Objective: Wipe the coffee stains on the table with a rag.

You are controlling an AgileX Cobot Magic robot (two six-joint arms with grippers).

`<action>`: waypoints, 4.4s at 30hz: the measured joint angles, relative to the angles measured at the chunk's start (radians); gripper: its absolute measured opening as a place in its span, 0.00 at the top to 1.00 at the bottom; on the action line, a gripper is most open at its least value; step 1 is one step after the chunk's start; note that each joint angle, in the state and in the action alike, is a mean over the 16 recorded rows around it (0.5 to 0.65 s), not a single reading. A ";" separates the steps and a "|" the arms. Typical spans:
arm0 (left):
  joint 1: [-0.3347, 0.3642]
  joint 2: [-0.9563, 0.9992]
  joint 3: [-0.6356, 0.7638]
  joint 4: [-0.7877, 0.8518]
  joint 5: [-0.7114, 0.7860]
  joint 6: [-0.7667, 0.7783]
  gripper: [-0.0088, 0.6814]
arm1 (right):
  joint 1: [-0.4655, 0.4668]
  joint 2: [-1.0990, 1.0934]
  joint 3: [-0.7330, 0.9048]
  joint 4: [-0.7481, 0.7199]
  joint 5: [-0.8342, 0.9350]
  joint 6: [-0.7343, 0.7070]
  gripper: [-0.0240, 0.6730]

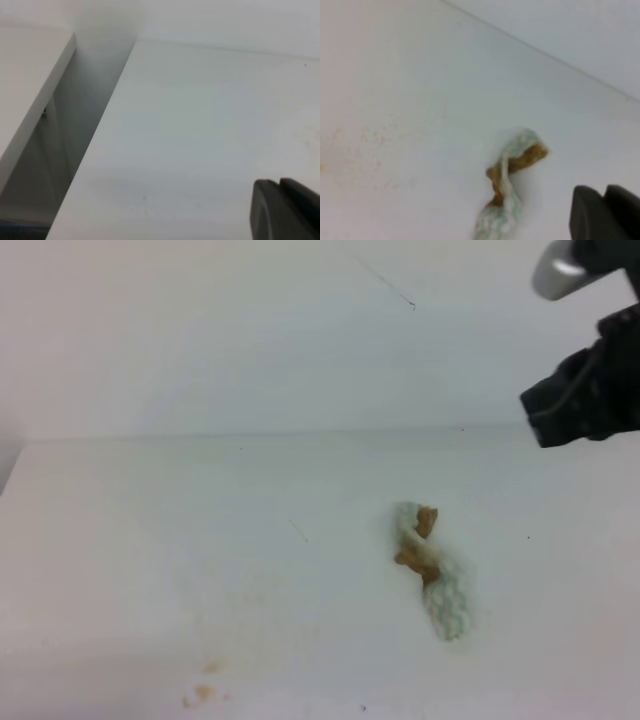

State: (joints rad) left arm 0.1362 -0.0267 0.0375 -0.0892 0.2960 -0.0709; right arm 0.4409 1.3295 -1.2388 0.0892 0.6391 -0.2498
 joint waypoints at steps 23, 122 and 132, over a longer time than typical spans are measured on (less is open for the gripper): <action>0.000 0.000 0.000 0.000 0.000 0.000 0.99 | 0.000 -0.727 0.683 -0.141 -0.295 0.129 0.95; 0.000 0.000 0.000 0.000 0.000 0.000 0.99 | -0.528 -1.355 1.273 -0.219 -0.322 0.279 0.95; 0.000 0.000 0.000 0.000 0.000 0.000 0.99 | -0.528 -1.355 1.273 -0.219 -0.322 0.279 0.95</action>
State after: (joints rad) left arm 0.1362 -0.0267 0.0375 -0.0892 0.2960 -0.0709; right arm -0.0869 -0.0252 0.0345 -0.1300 0.3175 0.0287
